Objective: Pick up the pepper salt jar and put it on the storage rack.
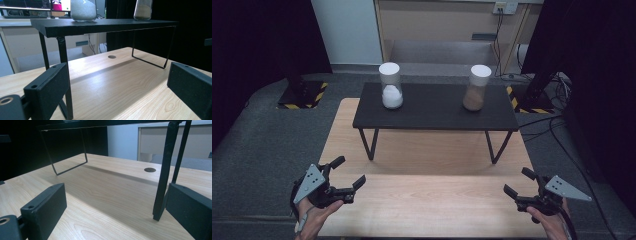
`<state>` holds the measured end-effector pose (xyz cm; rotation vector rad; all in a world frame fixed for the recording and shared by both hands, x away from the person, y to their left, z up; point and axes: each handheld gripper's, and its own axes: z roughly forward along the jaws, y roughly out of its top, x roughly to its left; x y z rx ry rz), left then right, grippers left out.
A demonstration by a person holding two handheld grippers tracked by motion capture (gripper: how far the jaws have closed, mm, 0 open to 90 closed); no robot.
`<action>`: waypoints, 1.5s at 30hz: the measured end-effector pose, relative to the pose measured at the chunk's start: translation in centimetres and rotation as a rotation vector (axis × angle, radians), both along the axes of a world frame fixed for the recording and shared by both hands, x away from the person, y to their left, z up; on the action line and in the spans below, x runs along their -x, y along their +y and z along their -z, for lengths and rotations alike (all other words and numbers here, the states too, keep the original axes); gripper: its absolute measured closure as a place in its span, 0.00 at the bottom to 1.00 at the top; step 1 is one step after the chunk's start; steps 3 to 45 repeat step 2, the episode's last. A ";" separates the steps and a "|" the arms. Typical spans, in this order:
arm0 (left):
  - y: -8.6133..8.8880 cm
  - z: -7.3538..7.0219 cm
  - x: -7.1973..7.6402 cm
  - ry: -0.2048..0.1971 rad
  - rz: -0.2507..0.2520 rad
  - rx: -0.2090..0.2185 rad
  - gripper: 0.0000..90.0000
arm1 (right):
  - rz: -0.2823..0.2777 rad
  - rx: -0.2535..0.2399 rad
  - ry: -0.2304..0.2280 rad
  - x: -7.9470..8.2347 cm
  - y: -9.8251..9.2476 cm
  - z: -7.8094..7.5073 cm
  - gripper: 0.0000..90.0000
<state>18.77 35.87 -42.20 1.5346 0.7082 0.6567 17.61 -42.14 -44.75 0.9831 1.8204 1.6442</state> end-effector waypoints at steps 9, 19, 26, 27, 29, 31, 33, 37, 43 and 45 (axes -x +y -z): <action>0.0 0.0 0.0 0.000 -0.002 -0.002 0.03 | -0.001 -0.001 0.001 0.0 0.0 0.0 0.05; 0.0 0.0 0.0 0.000 -0.002 -0.002 0.03 | -0.001 -0.001 0.001 0.0 0.0 0.0 0.05; 0.0 0.0 0.0 0.000 -0.002 -0.002 0.03 | -0.001 -0.001 0.001 0.0 0.0 0.0 0.05; 0.0 0.0 0.0 0.000 -0.002 -0.002 0.03 | -0.001 -0.001 0.001 0.0 0.0 0.0 0.05; 0.0 0.0 0.0 0.000 -0.002 -0.002 0.03 | -0.001 -0.001 0.001 0.0 0.0 0.0 0.05; 0.0 0.0 0.0 0.000 -0.002 -0.002 0.03 | -0.001 -0.001 0.001 0.0 0.0 0.0 0.05; 0.0 0.0 0.0 0.000 -0.002 -0.002 0.03 | -0.001 -0.001 0.001 0.0 0.0 0.0 0.05; 0.0 0.0 0.0 0.000 -0.002 -0.002 0.03 | -0.001 -0.001 0.001 0.0 0.0 0.0 0.05; 0.0 0.0 0.0 0.000 -0.002 -0.002 0.03 | -0.001 -0.001 0.001 0.0 0.0 0.0 0.05; 0.0 0.0 0.0 0.000 -0.002 -0.002 0.03 | -0.001 -0.001 0.001 0.0 0.0 0.0 0.05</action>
